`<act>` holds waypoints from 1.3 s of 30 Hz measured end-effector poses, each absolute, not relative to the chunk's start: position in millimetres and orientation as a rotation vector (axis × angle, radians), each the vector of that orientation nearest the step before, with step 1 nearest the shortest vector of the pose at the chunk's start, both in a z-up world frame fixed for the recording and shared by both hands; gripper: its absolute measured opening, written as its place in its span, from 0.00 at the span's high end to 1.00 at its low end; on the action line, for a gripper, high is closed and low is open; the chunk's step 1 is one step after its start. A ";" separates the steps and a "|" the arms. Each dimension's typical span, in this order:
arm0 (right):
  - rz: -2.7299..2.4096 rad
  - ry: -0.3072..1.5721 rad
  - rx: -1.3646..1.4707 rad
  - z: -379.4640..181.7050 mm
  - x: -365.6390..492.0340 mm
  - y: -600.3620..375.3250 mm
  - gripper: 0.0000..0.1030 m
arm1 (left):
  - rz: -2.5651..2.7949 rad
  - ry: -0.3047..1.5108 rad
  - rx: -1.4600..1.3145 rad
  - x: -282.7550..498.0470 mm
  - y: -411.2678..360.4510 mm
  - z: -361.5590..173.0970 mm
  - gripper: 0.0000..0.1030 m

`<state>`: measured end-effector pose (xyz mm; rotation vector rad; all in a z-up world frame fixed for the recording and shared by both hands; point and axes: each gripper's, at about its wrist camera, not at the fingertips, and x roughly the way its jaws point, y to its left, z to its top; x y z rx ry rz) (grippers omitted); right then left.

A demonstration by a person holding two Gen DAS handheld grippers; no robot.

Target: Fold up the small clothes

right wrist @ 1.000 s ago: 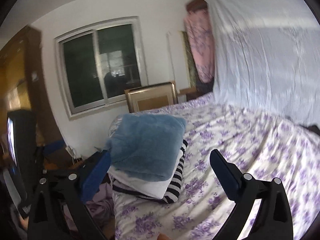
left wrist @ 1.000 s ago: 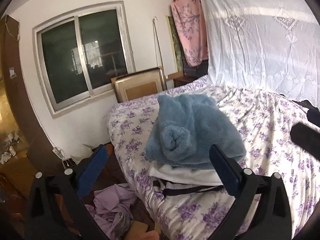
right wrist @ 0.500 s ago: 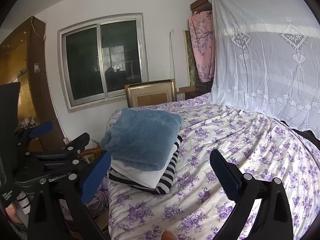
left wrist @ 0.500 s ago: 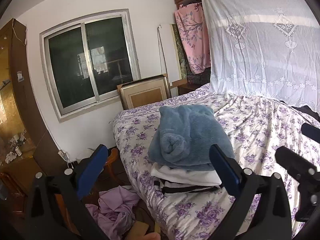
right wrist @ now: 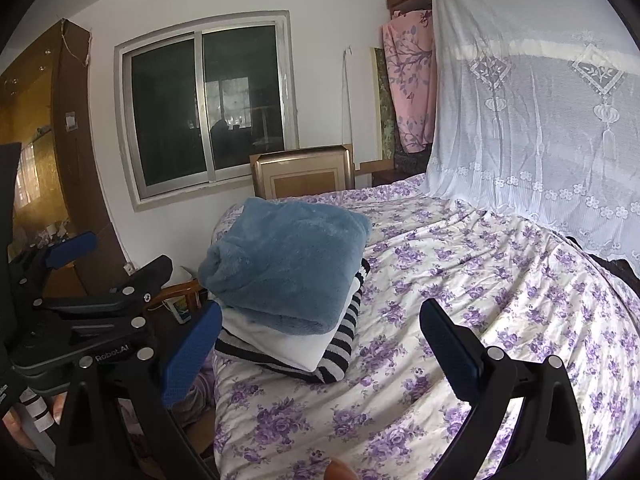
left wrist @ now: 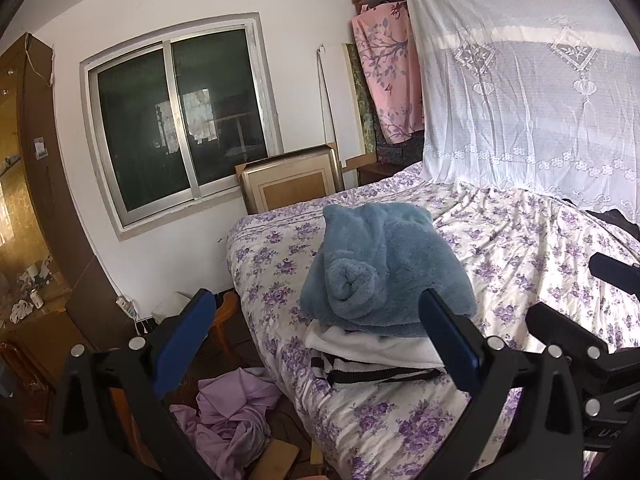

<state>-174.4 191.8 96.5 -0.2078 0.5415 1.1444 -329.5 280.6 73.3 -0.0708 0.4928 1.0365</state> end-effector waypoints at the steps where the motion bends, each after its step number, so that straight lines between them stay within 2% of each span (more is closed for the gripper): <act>1: 1.143 0.546 -0.207 95.9 -172.8 192.3 0.03 | 1.037 0.493 -0.071 -329.6 280.4 73.4 0.04; 39: 1.154 0.604 -0.177 87.9 -165.8 202.5 0.03 | 1.022 0.521 -0.086 -324.1 299.3 61.0 0.04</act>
